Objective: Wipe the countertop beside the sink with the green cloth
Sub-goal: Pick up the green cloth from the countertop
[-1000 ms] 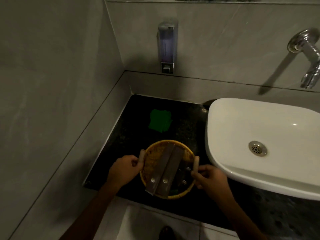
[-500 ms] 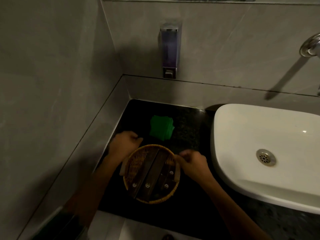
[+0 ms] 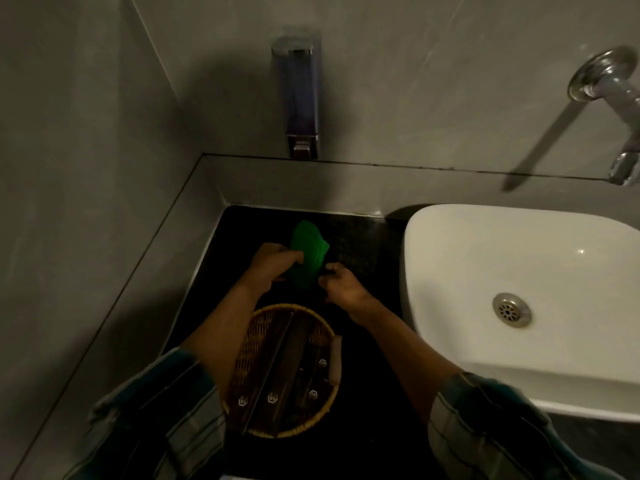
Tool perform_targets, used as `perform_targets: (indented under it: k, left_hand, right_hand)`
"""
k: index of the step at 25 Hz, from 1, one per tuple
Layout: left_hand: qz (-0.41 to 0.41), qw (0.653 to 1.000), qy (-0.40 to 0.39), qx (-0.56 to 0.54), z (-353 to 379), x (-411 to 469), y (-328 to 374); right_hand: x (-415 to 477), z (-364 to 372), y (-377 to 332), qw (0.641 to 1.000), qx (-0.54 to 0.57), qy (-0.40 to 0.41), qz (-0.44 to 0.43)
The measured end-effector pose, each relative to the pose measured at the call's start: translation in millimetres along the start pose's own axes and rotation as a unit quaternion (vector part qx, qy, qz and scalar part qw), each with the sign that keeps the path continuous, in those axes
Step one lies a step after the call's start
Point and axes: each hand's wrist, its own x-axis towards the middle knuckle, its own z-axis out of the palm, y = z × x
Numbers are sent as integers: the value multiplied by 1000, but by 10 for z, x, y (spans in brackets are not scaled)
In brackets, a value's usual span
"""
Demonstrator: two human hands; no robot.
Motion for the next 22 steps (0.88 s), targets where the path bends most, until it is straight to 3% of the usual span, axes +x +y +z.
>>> perform_targets:
  k: [4, 8, 12, 17, 20, 22]
  left_hand:
    - [38, 991, -91, -94, 31, -554, 355]
    - [53, 964, -155, -210, 494, -1236, 577]
    - [126, 969, -175, -120, 1530, -1867, 849]
    - [205, 965, -166, 11, 3562, -2328, 1153]
    - [325, 913, -190, 159, 4850, -2597, 1211]
    - [362, 868, -242, 238, 5566, -2783, 1242]
  right_hand:
    - [-437, -279, -246, 991, 23, 107, -79]
    - [-1139, -1081, -325, 975, 189, 70, -94]
    - [-1825, -2281, 156, 969, 177, 123, -120]
    - [-2323, -3893, 1038, 938, 118, 307, -107]
    - [-2623, -4812, 1695, 915, 68, 390, -81]
    - [-2764, -5359, 2071, 910, 6, 412, -41]
